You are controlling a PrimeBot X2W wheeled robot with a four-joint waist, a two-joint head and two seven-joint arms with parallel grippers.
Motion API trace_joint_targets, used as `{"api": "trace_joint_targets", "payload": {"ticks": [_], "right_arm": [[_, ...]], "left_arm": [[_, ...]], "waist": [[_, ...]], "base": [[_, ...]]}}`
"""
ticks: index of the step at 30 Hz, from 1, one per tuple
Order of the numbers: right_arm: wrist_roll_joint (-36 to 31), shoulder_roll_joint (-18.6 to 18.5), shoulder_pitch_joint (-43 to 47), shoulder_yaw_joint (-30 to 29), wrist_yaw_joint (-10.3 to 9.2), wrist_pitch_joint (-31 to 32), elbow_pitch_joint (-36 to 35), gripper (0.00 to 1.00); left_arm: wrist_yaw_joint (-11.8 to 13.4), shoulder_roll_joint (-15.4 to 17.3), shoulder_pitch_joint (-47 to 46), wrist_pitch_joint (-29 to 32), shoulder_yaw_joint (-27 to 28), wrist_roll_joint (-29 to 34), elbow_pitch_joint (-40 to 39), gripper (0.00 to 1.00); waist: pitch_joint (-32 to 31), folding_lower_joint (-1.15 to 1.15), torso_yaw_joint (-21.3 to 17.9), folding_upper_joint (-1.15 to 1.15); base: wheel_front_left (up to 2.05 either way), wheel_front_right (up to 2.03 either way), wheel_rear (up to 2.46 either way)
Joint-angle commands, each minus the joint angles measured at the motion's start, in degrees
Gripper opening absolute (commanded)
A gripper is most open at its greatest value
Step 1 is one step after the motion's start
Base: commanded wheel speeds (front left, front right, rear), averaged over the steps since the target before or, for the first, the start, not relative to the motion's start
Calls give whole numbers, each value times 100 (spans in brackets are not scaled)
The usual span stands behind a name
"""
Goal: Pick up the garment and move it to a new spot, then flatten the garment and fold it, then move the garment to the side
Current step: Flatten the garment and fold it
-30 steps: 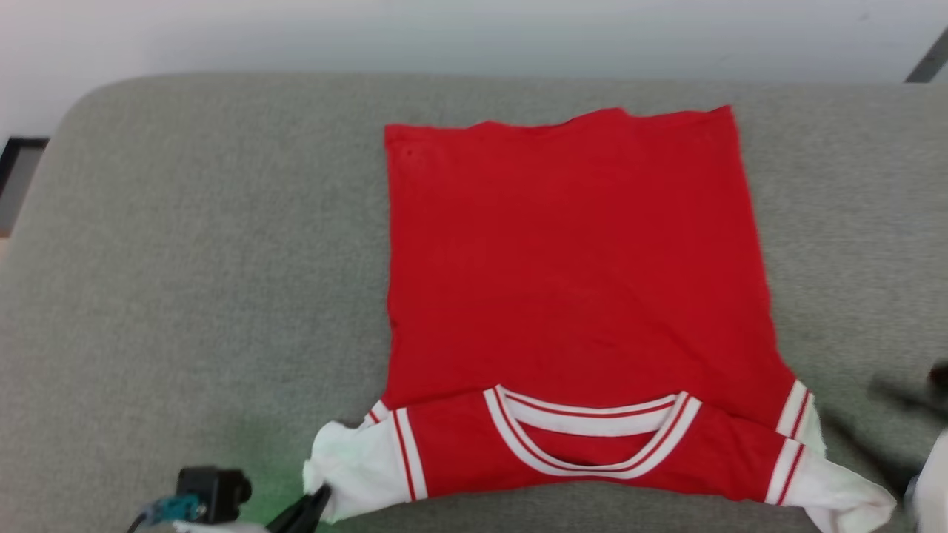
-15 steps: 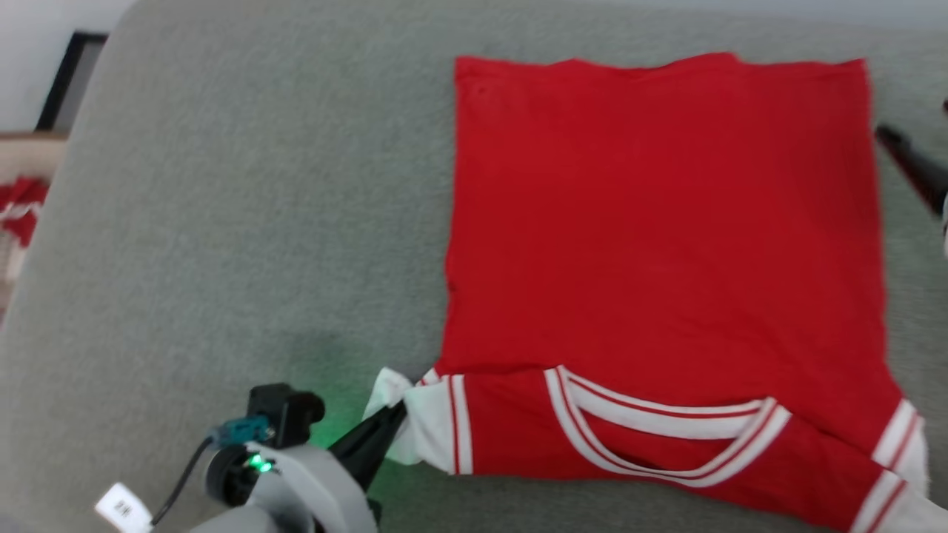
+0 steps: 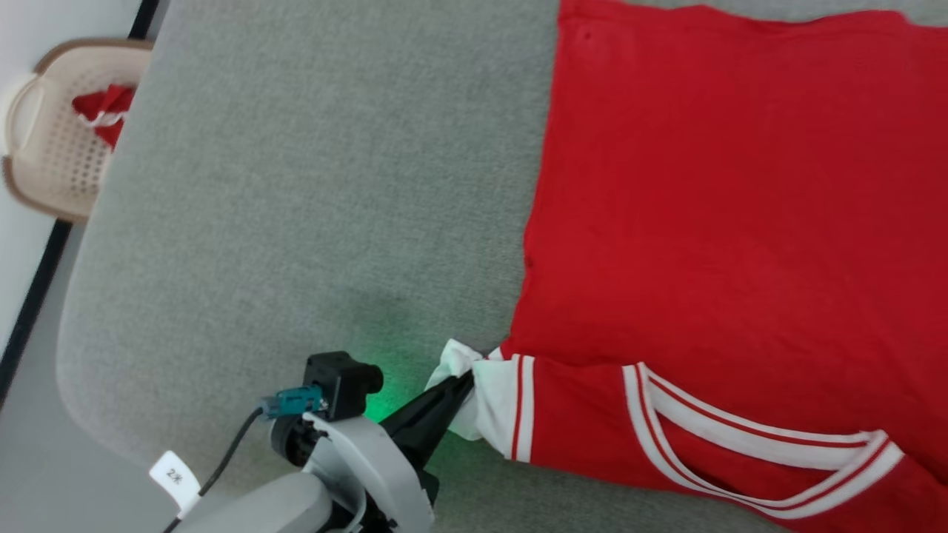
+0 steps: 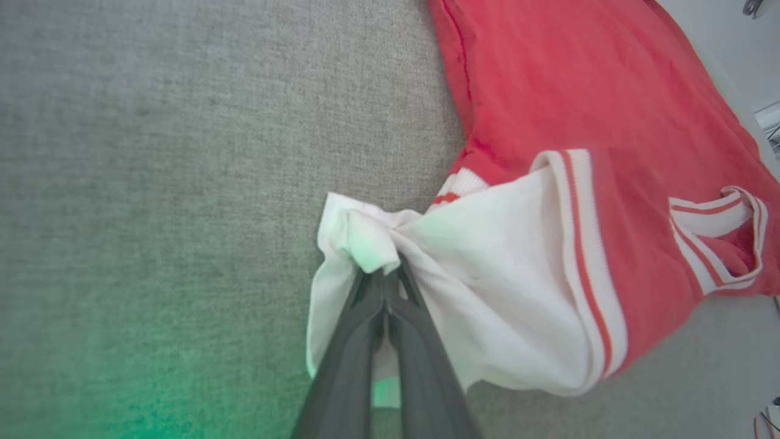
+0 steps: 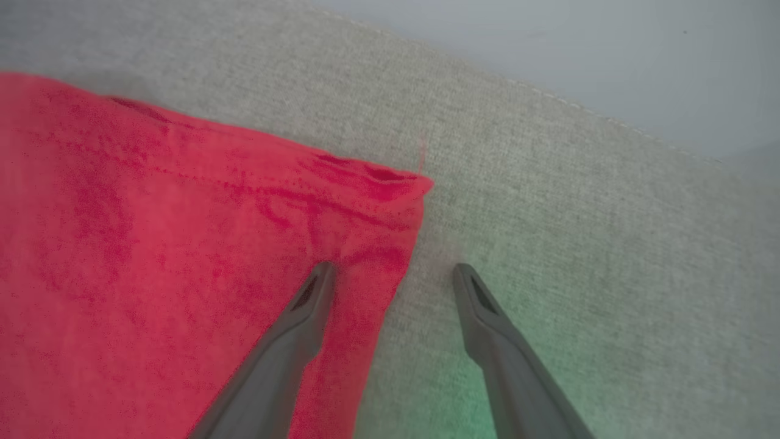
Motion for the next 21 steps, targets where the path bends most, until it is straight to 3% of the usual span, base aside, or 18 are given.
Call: {"api": "trace_joint_targets", "payload": {"ticks": [1,5,6,7,8,10,16,21], "right_arm": [[-36,26,-96,-5,-6,84,151,100],[-159,246,-77,-75,-3,559,830,100],[-180,290,-73,-109,-4,752,1022,91],[-191,351,-71,-127,-3,927,1157,40],[-232,410,-70,-98,-2,1100,1238,0],[-284,476,-42,-76,0,1410,1376,0],[-411,563,-162,-281,-2,1189,1310,0],[-132,563,107,125,-1,1404,634,0]], "left_arm": [[56,-53,28,87,-72,11,221,0],[20,-105,45,68,-73,-14,331,0],[11,-112,57,62,-60,-32,351,0],[5,-115,64,48,-50,-43,364,0],[9,-117,70,38,-42,-50,384,0],[14,-106,89,36,-34,-67,432,0],[52,-23,144,1,37,-107,542,0],[139,175,293,-59,118,-155,534,0]], "waist": [[247,0,245,0],[292,0,276,0],[294,0,278,0],[292,0,277,0],[284,0,271,0],[250,0,252,0],[107,0,94,0],[-167,0,-243,0]], "base": [[0,0,0],[0,0,0],[0,0,0],[0,0,0],[0,0,0],[0,0,0],[0,0,0],[0,0,0]]}}
